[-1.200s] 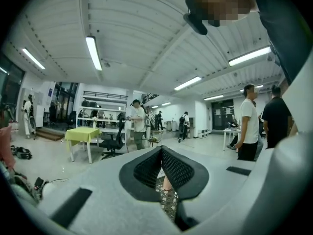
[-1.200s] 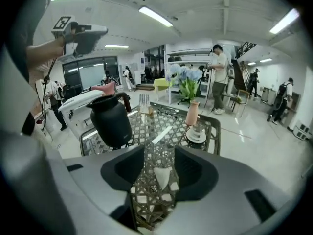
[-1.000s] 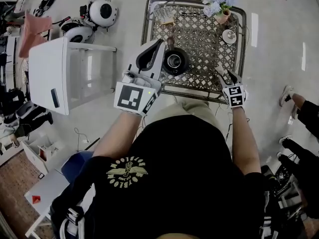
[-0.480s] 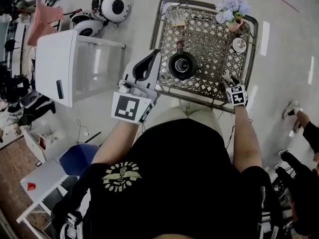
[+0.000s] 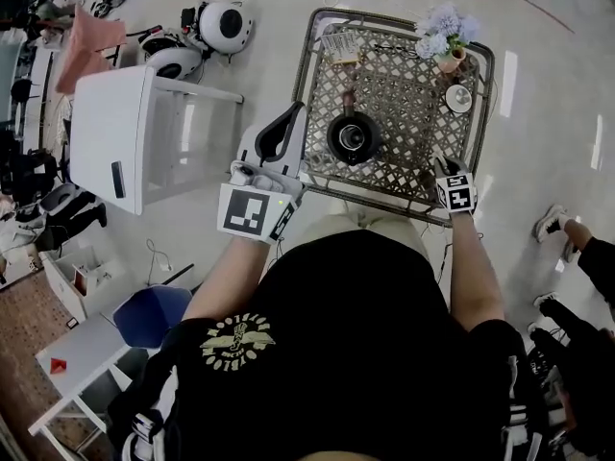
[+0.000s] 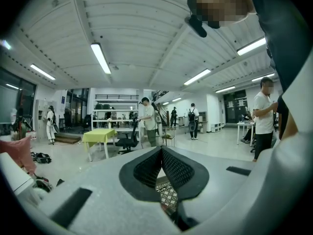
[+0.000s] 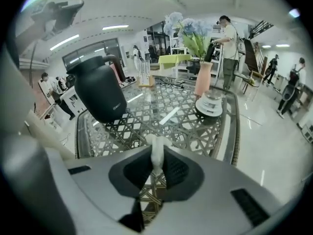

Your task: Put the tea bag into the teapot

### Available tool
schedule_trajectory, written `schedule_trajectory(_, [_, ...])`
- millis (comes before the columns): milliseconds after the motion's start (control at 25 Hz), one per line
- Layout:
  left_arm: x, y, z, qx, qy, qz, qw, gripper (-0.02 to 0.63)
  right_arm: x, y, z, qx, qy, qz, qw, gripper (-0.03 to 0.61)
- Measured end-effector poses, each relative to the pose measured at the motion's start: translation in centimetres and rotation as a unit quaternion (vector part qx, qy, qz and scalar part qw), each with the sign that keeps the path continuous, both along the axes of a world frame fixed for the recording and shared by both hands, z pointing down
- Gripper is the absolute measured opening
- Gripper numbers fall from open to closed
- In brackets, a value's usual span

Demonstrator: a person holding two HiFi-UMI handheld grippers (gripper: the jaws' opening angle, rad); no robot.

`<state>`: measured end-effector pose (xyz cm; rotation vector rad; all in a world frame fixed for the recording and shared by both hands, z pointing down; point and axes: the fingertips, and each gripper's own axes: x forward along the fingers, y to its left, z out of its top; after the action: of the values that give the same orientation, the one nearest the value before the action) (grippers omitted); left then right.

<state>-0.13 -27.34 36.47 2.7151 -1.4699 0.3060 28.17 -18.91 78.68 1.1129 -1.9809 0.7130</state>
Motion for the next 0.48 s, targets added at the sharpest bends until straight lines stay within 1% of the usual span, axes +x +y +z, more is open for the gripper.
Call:
schedule_trajectory(160, [0.4,-0.6,-0.5,0.009,0.013,0.005,0.9999,-0.005,0.3,-0.4,-3.5,0.026,-0.023,0.019,0.999,0.044])
schedule_trajectory(280, [0.1,-0.9,-0.7,0.01,0.02,0.004,0.9997,-0.005,0.3,-0.2,-5.4,0.027,-0.038,0.034,0.998,0.044])
schedule_trajectory(480, [-0.6,-1.3,-1.4,0.017,0.028,0.005,0.9995,-0.005,0.1,0.1,-8.3,0.043,-0.045,0.038,0.997,0.044])
